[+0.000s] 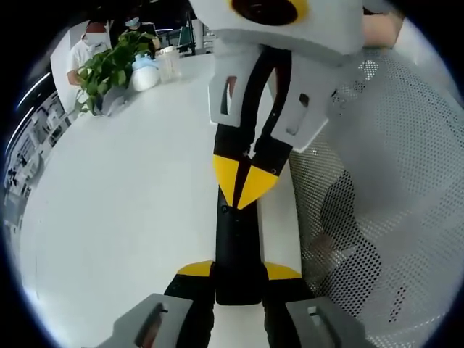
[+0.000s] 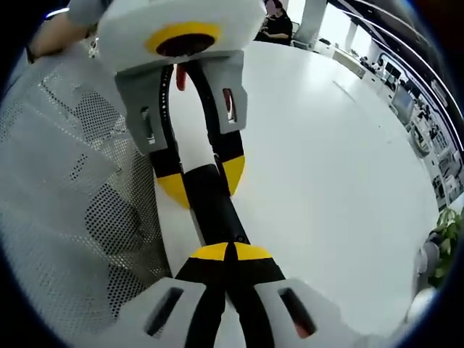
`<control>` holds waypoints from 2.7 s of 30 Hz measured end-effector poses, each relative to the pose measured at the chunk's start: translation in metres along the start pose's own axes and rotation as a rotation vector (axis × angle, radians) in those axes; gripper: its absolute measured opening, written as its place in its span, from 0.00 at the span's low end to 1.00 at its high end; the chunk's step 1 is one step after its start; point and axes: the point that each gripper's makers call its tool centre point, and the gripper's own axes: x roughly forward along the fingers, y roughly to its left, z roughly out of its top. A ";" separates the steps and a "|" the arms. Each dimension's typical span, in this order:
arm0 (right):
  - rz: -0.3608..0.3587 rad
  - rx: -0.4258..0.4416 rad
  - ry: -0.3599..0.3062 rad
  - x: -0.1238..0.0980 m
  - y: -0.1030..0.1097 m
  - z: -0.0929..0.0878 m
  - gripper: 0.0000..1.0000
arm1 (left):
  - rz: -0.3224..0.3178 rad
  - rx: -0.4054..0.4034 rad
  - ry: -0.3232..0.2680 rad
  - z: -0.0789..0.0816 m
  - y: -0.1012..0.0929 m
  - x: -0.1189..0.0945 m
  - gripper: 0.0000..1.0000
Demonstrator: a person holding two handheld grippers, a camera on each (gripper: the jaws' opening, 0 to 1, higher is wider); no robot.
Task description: Press the specified remote control buttons in sequence, fully releasing each button before pressing the next.
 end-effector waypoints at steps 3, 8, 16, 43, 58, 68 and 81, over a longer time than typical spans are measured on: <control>-0.018 -0.019 0.020 0.000 0.001 0.001 0.00 | 0.001 0.003 0.003 0.000 0.000 0.000 0.24; -0.046 -0.097 0.052 0.001 0.001 0.001 0.00 | 0.001 0.002 0.002 0.000 0.000 0.000 0.24; -0.004 0.026 -0.001 0.000 -0.002 0.000 0.00 | 0.000 -0.006 -0.003 0.000 0.000 0.000 0.24; 0.009 0.042 -0.012 0.000 0.000 0.001 0.00 | -0.001 -0.009 0.001 0.000 0.000 0.000 0.24; 0.020 0.079 -0.019 0.000 0.000 0.001 0.00 | -0.001 -0.007 0.003 0.000 0.000 0.000 0.24; 0.048 0.085 -0.006 0.000 -0.001 0.001 0.00 | -0.001 -0.006 0.004 0.000 0.000 0.000 0.24; 0.050 0.117 0.023 0.000 -0.014 -0.003 0.00 | -0.001 -0.004 0.005 0.000 0.000 0.000 0.24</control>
